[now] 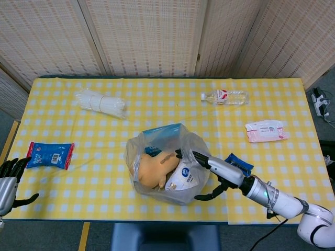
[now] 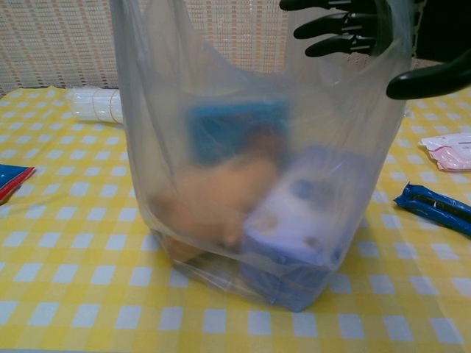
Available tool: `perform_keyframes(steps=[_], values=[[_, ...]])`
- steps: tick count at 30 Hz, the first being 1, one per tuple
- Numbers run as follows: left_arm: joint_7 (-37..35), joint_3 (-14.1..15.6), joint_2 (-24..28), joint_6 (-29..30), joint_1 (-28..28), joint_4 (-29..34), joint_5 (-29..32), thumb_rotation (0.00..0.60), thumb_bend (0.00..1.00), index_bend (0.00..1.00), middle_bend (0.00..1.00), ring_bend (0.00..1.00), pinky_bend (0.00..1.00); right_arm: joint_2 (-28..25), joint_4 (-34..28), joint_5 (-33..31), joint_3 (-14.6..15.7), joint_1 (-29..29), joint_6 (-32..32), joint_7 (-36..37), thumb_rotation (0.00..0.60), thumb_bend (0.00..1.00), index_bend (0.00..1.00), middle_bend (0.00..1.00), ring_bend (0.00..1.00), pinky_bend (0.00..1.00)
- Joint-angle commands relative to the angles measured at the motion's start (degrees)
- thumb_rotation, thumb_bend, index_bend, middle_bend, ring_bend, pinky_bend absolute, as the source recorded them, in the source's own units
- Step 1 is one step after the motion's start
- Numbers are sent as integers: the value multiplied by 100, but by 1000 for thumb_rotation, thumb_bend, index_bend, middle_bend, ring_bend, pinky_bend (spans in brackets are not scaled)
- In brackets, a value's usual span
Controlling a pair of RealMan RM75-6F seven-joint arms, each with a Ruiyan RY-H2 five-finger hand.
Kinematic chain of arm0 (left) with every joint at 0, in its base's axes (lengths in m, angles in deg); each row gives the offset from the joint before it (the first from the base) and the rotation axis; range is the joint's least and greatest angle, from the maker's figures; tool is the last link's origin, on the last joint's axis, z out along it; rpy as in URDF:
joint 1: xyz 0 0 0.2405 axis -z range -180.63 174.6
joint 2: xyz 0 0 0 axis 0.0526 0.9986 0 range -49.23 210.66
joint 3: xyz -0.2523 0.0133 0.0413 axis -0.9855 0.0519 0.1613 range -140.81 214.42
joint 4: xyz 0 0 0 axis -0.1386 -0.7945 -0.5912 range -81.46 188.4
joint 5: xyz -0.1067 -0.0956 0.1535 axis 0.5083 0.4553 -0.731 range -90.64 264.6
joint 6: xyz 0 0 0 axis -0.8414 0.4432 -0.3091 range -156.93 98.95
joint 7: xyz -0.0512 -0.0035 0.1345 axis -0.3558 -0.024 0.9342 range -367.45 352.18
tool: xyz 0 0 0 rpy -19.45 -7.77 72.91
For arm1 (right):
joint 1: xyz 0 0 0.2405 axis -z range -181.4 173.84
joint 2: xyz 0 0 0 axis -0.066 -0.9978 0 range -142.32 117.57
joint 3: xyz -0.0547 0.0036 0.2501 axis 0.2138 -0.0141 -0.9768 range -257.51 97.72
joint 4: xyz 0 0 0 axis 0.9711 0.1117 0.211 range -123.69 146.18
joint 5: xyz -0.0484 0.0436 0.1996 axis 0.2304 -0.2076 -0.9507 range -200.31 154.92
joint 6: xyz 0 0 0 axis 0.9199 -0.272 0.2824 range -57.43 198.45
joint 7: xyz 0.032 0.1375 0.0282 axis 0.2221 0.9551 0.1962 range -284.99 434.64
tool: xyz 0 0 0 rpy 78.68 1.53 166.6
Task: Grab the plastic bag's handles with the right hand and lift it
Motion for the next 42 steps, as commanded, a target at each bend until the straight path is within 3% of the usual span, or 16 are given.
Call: perform_keyframes(steps=[1, 15, 42], values=[[5, -2, 1, 17, -6, 2, 4, 600, 194, 43, 133, 62, 0, 42, 29, 53, 60, -80, -2, 28, 600, 257, 0, 0, 37, 0], [-30, 16, 33, 123, -52, 41, -48, 600, 194, 43, 133, 62, 0, 396, -60, -64, 118, -171, -32, -877, 600, 256, 0, 0, 63, 0], [-324, 92, 170, 319, -173, 51, -247, 600, 194, 43, 128, 59, 0, 1257, 202, -655, -173, -681, -434, -1470, 600, 244, 0, 1, 92, 0]])
